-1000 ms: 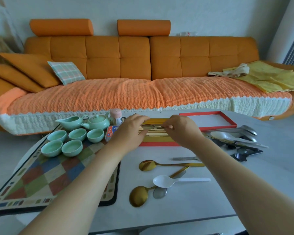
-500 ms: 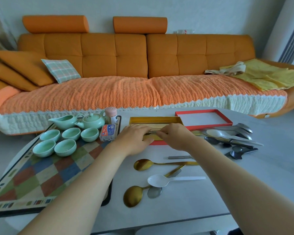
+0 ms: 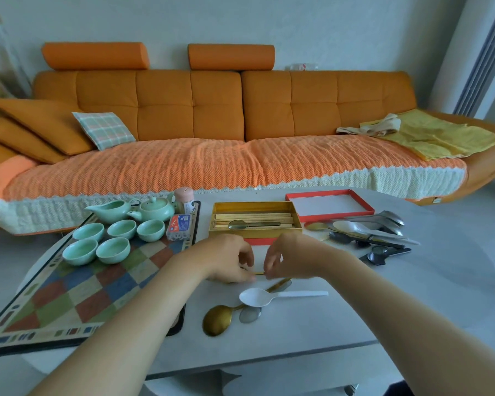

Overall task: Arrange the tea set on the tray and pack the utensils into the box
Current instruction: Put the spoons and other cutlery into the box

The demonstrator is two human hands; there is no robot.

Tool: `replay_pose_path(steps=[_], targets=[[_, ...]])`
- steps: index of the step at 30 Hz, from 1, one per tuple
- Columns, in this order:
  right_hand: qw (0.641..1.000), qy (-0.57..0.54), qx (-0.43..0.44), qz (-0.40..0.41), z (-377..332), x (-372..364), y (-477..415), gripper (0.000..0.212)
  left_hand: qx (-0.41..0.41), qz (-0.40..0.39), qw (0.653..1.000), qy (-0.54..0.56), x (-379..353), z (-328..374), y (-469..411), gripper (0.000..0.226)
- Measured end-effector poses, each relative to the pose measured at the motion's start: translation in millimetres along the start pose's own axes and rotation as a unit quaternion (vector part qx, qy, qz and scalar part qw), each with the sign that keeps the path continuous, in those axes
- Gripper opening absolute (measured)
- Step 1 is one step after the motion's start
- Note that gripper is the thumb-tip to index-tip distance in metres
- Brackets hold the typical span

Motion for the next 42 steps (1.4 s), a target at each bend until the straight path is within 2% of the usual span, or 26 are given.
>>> replay_pose_path(steps=[5, 11, 18, 21, 26, 30, 36, 39, 42], targets=[[1.0, -0.008, -0.015, 0.008, -5, -5, 4, 0.009, -0.003, 0.002, 1.0, -0.014, -3, -7, 8, 0.023], [0.997, 0.059, 0.002, 0.039, -8, -5, 2, 0.014, -0.011, 0.03, 0.999, 0.016, 2, -12, 6, 0.016], [0.99, 0.065, 0.03, 0.119, 2, 18, -8, 0.023, -0.04, 0.163, 0.982, 0.086, 25, -21, -5, 0.016], [0.982, 0.061, 0.021, 0.176, 15, 26, -18, 0.023, -0.047, 0.226, 0.967, 0.109, 29, -24, -15, 0.019], [0.971, 0.048, -0.007, 0.234, 32, 23, -45, 0.03, -0.029, 0.293, 0.953, 0.069, 23, -31, -40, 0.024], [0.973, 0.032, -0.039, 0.224, 40, 13, -66, 0.034, -0.001, 0.275, 0.961, -0.007, 16, -40, -55, 0.029], [0.986, 0.005, -0.069, 0.15, 34, 6, -90, 0.036, 0.008, 0.176, 0.983, -0.043, 2, -55, -62, 0.044], [0.99, -0.007, -0.06, 0.129, 32, 3, -93, 0.03, 0.02, 0.159, 0.985, -0.066, -1, -60, -62, 0.049], [0.991, -0.018, -0.042, 0.125, 33, -1, -90, 0.035, 0.037, 0.148, 0.985, -0.077, -1, -60, -62, 0.05]])
Point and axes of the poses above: each hand's wrist, its own y-axis away from the middle knuckle, its own x-axis out of the back of the hand, z = x × y, the point moved 2 cm from there along -y, towards the middle knuckle, and after that the axes turned 7 degrees about y, right-handed, at the moved point
